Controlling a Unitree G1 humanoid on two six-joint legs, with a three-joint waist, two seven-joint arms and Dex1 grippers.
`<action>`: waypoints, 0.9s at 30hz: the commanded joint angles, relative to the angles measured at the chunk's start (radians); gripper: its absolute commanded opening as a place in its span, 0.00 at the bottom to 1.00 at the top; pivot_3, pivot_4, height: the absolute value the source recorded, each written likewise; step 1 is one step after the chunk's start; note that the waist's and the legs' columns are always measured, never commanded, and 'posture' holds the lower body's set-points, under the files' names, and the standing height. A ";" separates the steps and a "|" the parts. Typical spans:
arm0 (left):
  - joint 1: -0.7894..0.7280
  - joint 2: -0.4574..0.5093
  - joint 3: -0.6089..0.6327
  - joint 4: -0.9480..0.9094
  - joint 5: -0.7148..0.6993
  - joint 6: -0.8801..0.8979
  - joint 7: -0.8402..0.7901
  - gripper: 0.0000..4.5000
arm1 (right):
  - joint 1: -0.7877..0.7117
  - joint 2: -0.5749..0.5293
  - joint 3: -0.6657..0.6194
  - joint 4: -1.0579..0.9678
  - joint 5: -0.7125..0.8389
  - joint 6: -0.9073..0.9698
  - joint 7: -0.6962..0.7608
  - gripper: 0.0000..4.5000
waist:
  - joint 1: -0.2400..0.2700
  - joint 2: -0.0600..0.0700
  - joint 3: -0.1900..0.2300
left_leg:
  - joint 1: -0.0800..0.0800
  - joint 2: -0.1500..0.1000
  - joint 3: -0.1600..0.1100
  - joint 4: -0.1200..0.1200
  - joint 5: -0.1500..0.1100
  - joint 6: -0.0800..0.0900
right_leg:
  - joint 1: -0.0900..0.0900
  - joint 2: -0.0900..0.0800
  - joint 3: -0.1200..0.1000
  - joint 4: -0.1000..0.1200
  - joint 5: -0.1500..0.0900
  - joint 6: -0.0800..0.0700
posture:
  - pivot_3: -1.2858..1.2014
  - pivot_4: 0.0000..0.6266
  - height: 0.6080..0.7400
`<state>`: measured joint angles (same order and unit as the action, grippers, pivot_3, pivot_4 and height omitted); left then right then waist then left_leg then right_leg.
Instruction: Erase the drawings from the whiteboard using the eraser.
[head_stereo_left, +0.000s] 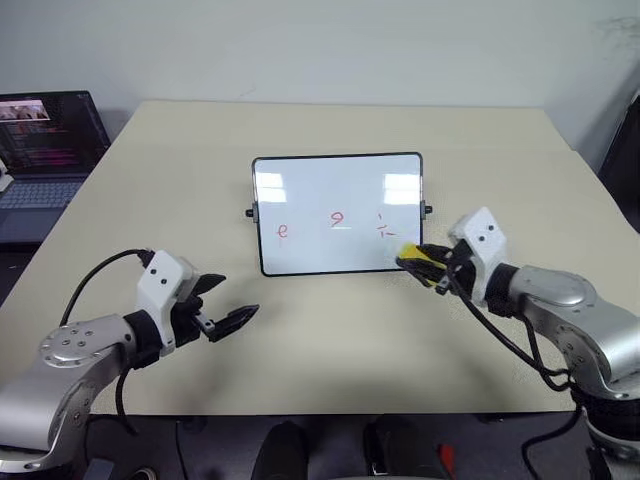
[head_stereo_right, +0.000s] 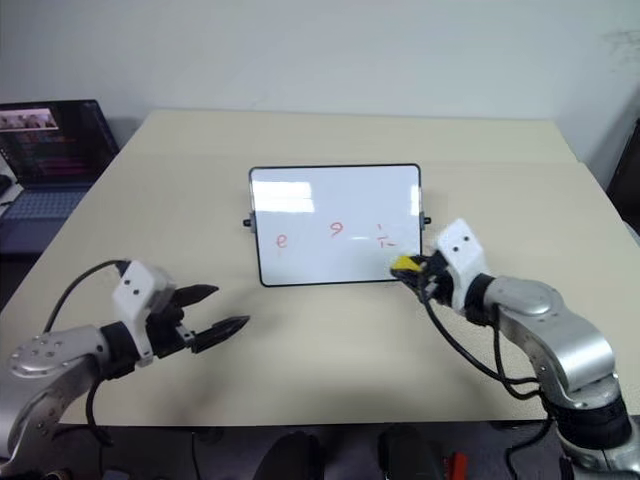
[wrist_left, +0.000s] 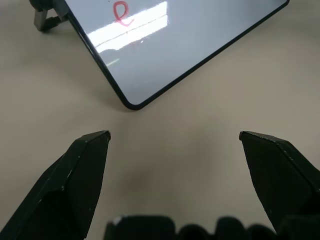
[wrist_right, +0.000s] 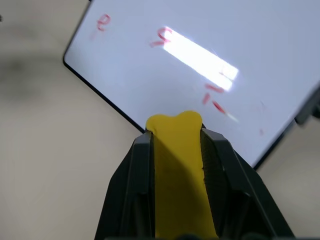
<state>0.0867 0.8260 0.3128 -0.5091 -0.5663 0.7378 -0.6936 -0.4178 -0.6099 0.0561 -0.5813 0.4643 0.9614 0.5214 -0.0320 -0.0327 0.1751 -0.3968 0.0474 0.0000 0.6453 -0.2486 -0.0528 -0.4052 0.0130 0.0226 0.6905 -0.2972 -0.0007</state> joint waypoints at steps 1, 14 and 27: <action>-0.015 0.020 0.028 -0.001 0.010 -0.006 -0.001 1.00 | -0.088 0.034 0.063 0.017 -0.018 -0.031 0.007 0.21 | 0.000 0.000 0.000 | 0.000 0.000 0.000 0.000 0.000 0.000 | 0.000 0.000 0.000 0.000 0.000 0.000 | 0.52 0.24 1.00; -0.095 0.060 0.003 0.092 0.038 -0.037 -0.047 1.00 | -0.419 0.277 0.436 0.417 -0.361 -0.395 0.034 0.21 | 0.000 -0.001 0.000 | -0.001 0.001 0.000 0.000 0.000 0.000 | -0.001 0.000 -0.002 0.000 0.003 -0.005 | 0.52 0.24 1.00; -0.117 0.064 -0.011 0.105 0.055 -0.046 -0.085 1.00 | -0.606 0.511 0.502 0.960 -0.624 -0.706 -0.007 0.21 | 0.000 -0.001 -0.001 | -0.002 0.001 -0.001 0.000 0.000 0.000 | -0.002 -0.001 -0.002 0.001 0.003 -0.006 | 0.52 0.24 1.00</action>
<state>-0.0275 0.8748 0.2897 -0.3853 -0.5184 0.7096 -0.7754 -0.9976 -0.1097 0.5580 0.3667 -0.1409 0.2842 0.4997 -0.0325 -0.0340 0.1744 -0.3983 0.0482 -0.0014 0.6450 -0.2486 -0.0529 -0.4069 0.0116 0.0203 0.6913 -0.2943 -0.0064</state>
